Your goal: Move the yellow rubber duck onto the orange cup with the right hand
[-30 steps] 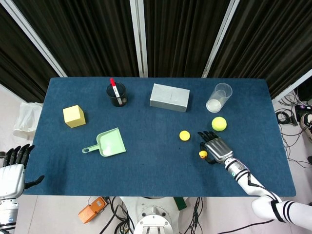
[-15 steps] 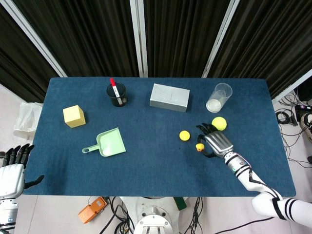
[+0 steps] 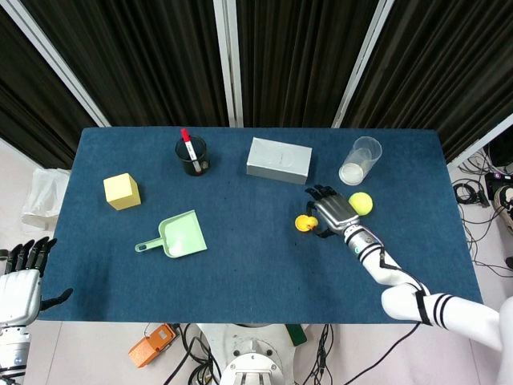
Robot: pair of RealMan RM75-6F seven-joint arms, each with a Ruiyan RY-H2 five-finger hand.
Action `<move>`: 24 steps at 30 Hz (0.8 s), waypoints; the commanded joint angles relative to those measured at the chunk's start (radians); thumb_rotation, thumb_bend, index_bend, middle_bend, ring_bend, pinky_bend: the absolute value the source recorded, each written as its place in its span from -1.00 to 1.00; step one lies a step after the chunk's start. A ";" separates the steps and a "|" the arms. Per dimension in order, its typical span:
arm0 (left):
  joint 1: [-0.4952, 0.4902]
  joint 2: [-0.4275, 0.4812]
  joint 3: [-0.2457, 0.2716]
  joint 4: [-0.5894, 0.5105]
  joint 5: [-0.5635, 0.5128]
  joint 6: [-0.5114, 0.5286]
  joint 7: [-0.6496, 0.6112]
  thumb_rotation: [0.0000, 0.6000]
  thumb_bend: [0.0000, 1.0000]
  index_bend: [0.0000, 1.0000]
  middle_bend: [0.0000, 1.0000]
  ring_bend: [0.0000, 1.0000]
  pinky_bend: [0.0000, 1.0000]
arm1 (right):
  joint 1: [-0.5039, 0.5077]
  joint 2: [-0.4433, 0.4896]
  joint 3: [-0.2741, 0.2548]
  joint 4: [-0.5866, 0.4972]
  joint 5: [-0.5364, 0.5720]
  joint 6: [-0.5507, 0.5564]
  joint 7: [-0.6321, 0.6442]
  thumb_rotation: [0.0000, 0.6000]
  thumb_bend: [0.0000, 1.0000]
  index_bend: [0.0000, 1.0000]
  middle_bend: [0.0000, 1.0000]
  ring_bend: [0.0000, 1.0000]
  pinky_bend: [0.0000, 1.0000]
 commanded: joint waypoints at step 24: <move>-0.008 0.001 -0.004 -0.008 -0.003 -0.009 0.014 1.00 -1.00 -0.75 -0.85 -0.93 -0.97 | 0.039 -0.020 -0.036 0.017 0.062 0.018 -0.017 1.00 0.02 -0.23 -0.69 -0.80 -0.69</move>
